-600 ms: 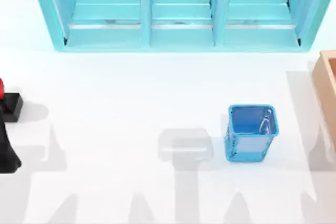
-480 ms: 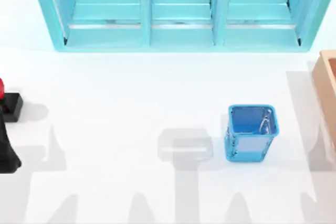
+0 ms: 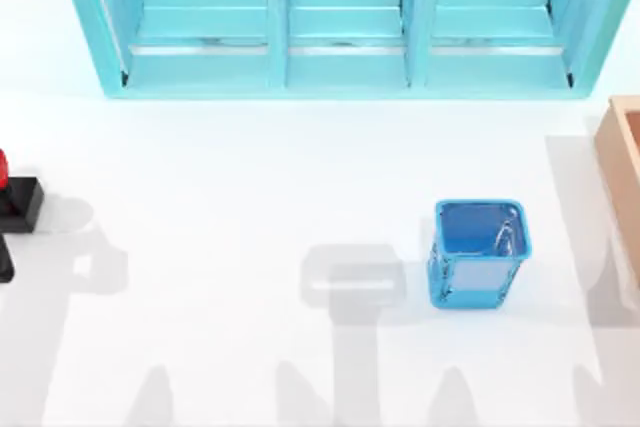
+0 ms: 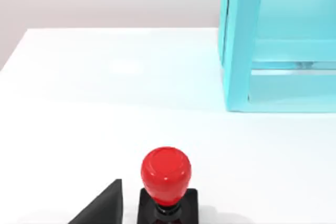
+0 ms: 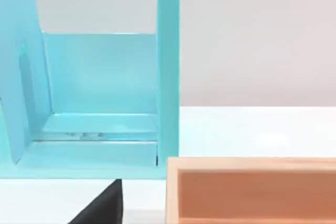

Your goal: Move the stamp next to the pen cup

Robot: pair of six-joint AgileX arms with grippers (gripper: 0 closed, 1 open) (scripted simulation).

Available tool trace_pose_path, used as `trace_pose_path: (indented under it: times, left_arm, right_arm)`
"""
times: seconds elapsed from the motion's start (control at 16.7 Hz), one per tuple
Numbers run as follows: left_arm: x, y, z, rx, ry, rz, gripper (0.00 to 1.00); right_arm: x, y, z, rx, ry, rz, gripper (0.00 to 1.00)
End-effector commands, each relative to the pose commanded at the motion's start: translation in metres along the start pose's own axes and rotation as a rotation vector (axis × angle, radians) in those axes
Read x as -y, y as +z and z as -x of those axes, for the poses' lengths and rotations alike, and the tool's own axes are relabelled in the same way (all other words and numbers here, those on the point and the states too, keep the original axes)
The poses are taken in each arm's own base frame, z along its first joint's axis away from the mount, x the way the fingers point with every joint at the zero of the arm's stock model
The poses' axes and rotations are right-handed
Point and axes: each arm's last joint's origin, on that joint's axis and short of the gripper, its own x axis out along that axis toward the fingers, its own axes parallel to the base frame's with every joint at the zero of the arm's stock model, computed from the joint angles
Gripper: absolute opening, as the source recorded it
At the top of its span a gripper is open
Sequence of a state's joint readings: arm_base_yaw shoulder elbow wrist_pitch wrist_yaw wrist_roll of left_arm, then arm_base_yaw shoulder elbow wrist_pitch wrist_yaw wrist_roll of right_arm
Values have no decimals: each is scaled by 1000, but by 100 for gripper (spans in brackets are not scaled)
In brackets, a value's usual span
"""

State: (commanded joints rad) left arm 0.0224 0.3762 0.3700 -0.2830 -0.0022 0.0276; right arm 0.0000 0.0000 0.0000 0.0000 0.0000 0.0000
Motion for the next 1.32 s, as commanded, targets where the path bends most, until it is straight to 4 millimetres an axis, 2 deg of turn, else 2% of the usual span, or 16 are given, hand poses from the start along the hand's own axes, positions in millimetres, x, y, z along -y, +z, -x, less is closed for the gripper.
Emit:
trace_pose_path:
  times: [0.12,0.24,0.36,0.54,0.72,0.96,1.14,1.32]
  left_arm:
    - [-2,33,-11,-145,2,-8,100]
    - [-5,62,-34,-317,1,-14,100]
    - [-9,85,-65,-501,-3,-19,100]
    - [-15,103,-117,-760,-12,-22,100]
    - [-22,111,-167,-969,-22,-21,100]
    - [-31,106,-225,-1172,-36,-18,100]
    - [-35,101,-249,-1254,-44,-16,100]
    - [-37,98,-257,-1281,-46,-15,100]
  right_arm:
    - [0,0,0,0,0,0,100]
    - [0,0,0,0,0,0,100]
    - [0,0,0,0,0,0,100]
    - [0,0,0,0,0,0,100]
    - [0,0,0,0,0,0,100]
    - [0,0,0,0,0,0,100]
    - [0,0,0,0,0,0,100]
    - [0,0,0,0,0,0,100]
